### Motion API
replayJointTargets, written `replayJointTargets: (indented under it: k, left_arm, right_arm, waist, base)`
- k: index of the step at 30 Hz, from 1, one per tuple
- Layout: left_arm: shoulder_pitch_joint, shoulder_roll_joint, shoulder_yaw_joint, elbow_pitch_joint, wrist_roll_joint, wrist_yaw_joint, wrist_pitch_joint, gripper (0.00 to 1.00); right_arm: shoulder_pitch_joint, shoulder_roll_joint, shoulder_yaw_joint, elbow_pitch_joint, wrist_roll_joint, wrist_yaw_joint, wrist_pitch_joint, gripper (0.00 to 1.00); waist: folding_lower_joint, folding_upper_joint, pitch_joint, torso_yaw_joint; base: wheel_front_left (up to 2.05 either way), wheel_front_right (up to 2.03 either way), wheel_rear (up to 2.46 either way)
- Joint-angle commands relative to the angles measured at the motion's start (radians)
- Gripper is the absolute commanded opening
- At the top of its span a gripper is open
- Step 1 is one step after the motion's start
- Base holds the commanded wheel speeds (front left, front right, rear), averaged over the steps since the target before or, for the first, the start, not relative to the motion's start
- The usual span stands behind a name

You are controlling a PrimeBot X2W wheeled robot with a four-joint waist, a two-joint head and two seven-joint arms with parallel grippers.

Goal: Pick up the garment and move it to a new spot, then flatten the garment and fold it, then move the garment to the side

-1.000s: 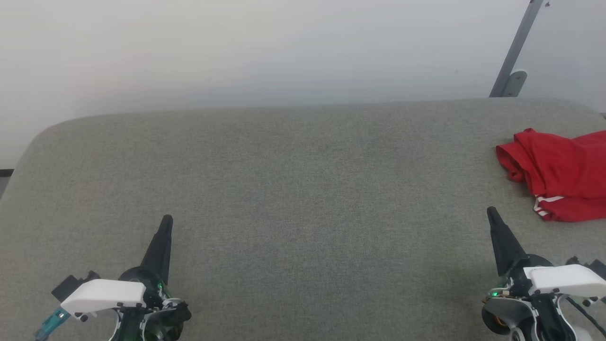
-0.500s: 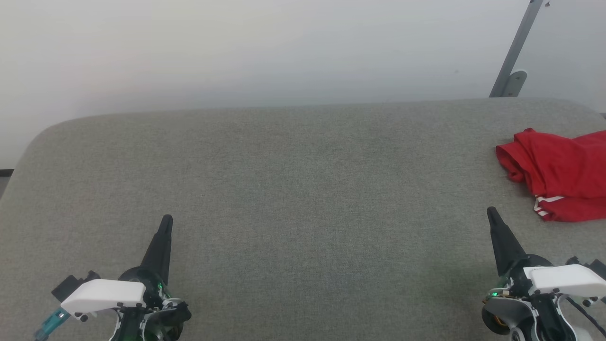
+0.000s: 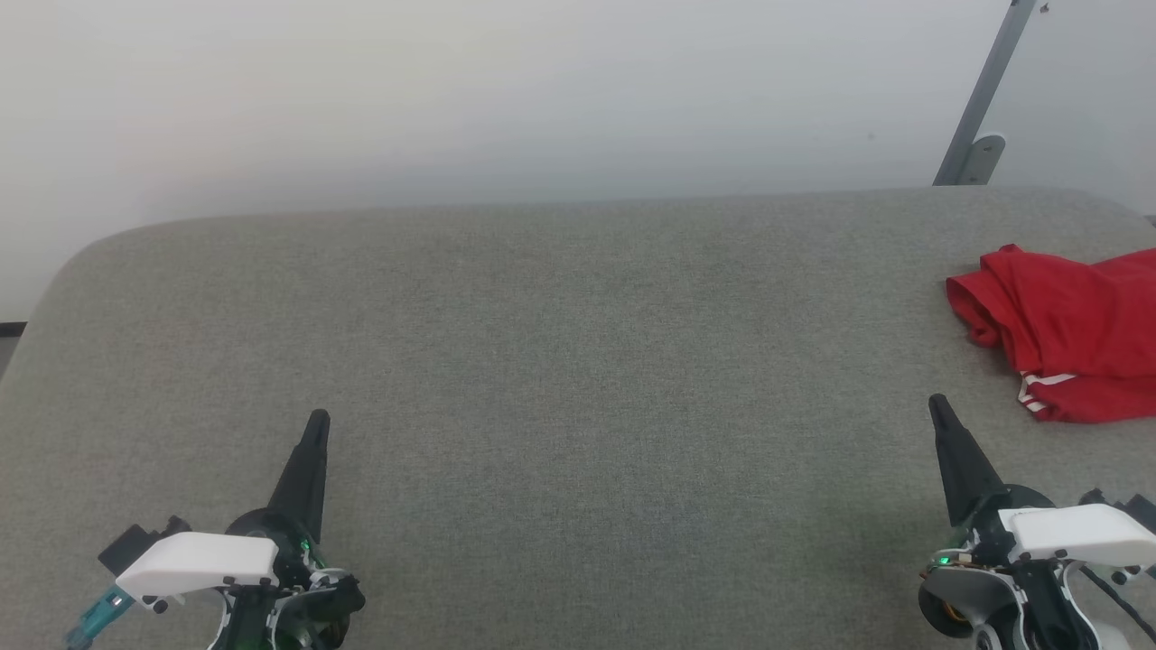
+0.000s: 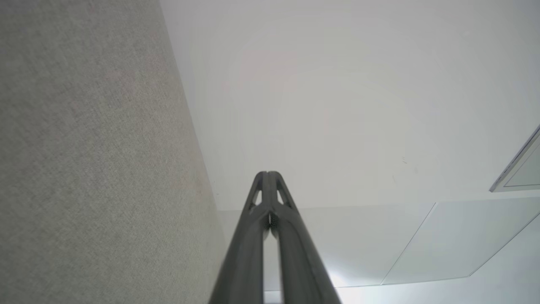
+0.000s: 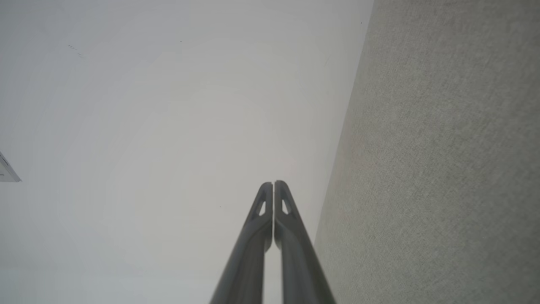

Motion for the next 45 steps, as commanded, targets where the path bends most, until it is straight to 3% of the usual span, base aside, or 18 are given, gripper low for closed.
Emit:
replayJointTargets:
  k: [1, 45]
  left_arm:
    - [-0.011, -0.001, 0.0, -0.001, -0.003, 0.0, 0.003, 0.0]
    - [-0.011, -0.001, 0.0, -0.001, -0.004, 0.0, 0.003, 0.0]
  right_arm:
    - [-0.005, 0.003, 0.001, -0.003, 0.004, 0.0, 0.003, 0.0]
    - [-0.005, 0.003, 0.001, -0.003, 0.005, 0.0, 0.002, 0.0]
  waist:
    - [0.0, -0.0001, 0.0, 0.0]
    - [0.0, -0.0001, 0.0, 0.0]
  base:
    - [0.0, 0.0, 0.0]
    - [0.0, 0.0, 0.0]
